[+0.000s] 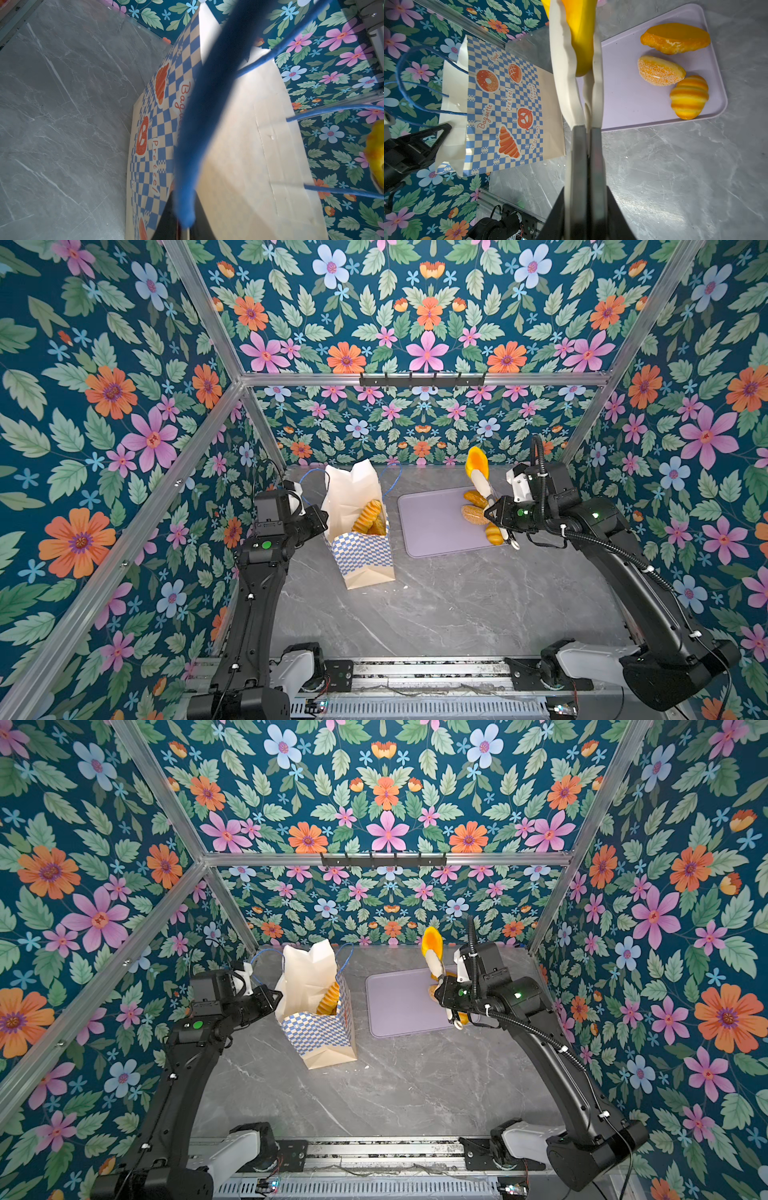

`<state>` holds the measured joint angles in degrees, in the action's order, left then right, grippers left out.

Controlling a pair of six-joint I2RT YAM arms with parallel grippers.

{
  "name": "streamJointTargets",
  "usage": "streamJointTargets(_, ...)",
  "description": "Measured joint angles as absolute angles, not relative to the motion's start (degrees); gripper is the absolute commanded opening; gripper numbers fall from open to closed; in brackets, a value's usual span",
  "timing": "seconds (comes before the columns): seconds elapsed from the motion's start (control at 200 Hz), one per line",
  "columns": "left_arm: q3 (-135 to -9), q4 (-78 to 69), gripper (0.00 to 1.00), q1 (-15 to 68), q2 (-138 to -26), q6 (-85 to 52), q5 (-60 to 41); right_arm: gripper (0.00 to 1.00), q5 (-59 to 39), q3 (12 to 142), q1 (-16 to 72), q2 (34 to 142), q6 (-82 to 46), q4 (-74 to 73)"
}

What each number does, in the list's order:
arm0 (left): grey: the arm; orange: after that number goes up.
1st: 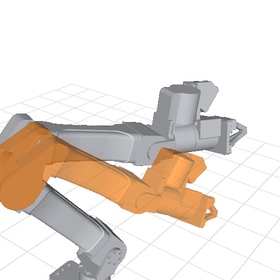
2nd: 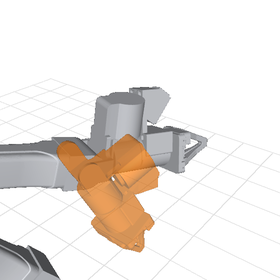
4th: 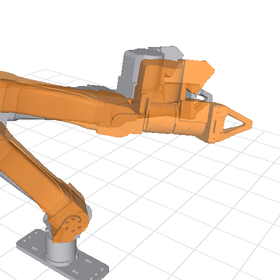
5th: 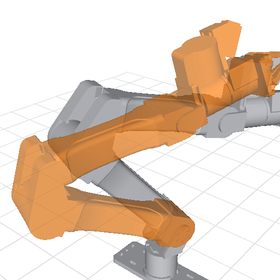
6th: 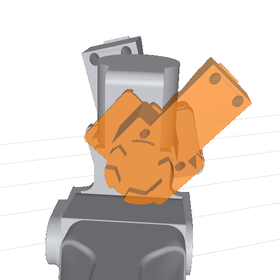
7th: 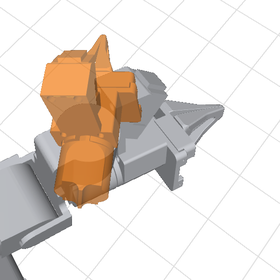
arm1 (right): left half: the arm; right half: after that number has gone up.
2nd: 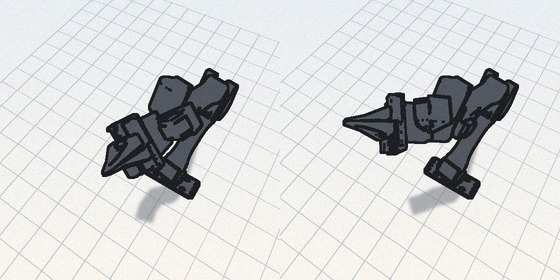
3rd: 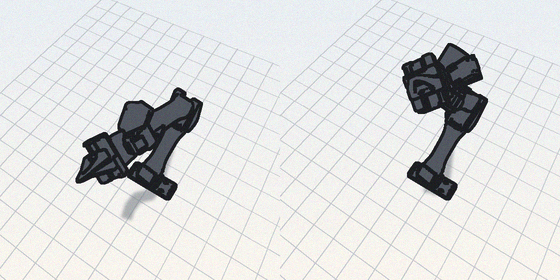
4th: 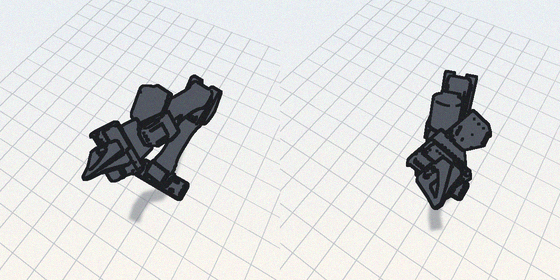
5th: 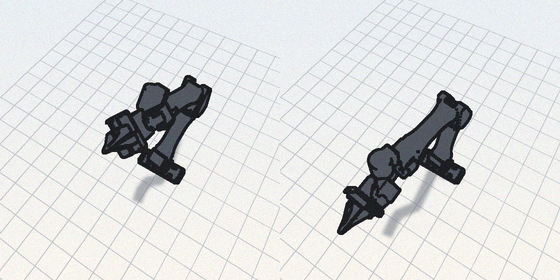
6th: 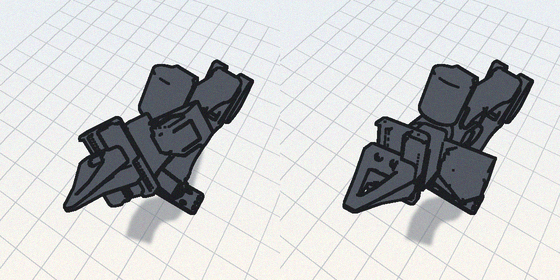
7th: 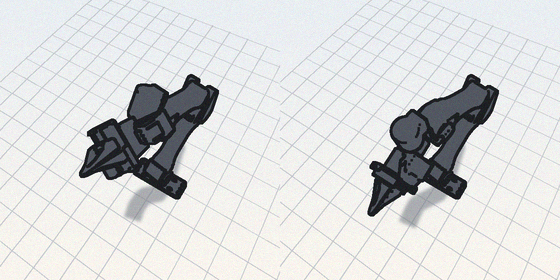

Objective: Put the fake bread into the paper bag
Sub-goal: 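Lift the oval yellow loaf off the tray with the tongs, then swing the held loaf with the right gripper over the bag opening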

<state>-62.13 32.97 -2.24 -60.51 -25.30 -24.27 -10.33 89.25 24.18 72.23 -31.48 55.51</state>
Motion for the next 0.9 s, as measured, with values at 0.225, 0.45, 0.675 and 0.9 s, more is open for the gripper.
streamJointTargets(0.225, -62.28, 32.99, 0.14, -2.24, -60.51, -25.3, -24.27, 0.24, -10.44, 92.27, 24.56, 71.72, -31.29, 55.29)
streamJointTargets(0.45, -62.28, 32.97, 0.14, -2.24, -60.51, -25.32, -24.25, 0.23, -10.87, 94.13, 24.97, 71.4, -31.29, 54.89)
streamJointTargets(0.675, -62.28, 32.95, 0.14, -2.24, -60.51, -25.5, -24.23, 0.22, -11.84, 95.2, 25.89, 70.98, -31.33, 53.78)
streamJointTargets(0.9, -62.26, 32.88, 0.14, -2.24, -60.45, -25.61, -24.18, 0.22, -11.7, 97.62, 30.04, 72.05, -31.31, 52.73)
